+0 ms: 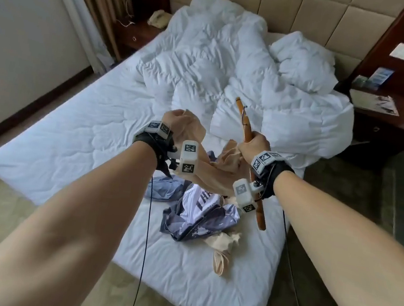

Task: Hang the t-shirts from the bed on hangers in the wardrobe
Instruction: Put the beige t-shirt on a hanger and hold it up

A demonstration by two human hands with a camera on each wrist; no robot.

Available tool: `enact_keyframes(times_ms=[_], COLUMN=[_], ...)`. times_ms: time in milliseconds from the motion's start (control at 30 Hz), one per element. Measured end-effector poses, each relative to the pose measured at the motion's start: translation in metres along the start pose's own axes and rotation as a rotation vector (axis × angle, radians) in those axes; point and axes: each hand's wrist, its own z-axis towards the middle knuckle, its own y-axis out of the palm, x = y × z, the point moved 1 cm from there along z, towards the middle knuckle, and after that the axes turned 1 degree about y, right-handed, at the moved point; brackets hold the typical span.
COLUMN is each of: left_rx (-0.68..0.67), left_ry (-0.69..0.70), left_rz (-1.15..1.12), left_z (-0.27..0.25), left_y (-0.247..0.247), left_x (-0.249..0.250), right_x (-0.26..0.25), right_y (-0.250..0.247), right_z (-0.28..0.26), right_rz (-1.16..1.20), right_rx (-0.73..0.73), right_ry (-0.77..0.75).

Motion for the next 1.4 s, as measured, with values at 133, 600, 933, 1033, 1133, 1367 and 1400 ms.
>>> enact_keyframes(times_ms=[133, 600, 933, 1033, 1133, 1367, 1400], left_rx=[0.083, -0.212, -0.302, -0.351, -0.383, -0.388, -0.4], left_ry=[0.049, 0.288, 0.35, 0.346, 0.334, 0.327, 0.328], left_rz=[0.112, 0.383, 0.284, 0.173, 0.008, -0.148, -0.147], left_z=[-0.01, -0.064, -0.089, -0.097, -0.105, -0.125, -0.129], left_y=[-0.01, 0.015, 0.032, 0.023, 0.014, 0.009, 0.008], left_x=[0.029, 0.106, 0.127, 0.132, 0.139, 0.154, 0.156], right_x=[-0.03, -0.108, -0.139, -0.136, -0.124, -0.132, -0.135], right_y=[-0.035, -0.1, -0.119, -0.122, -0.123, -0.109, -0.107], right_z=[-0.011, -0.055, -0.082, -0.078, -0.076, -0.105, -0.105], right_rz=[0.09, 0.257, 0.224, 0.153, 0.032, 0.215, 0.256], right_rx=[0.09, 0.115, 0.139, 0.153, 0.1, -0.109, -0.114], right_ry=[-0.021, -0.195, -0.37, -0.302, -0.22, -0.249, -0.262])
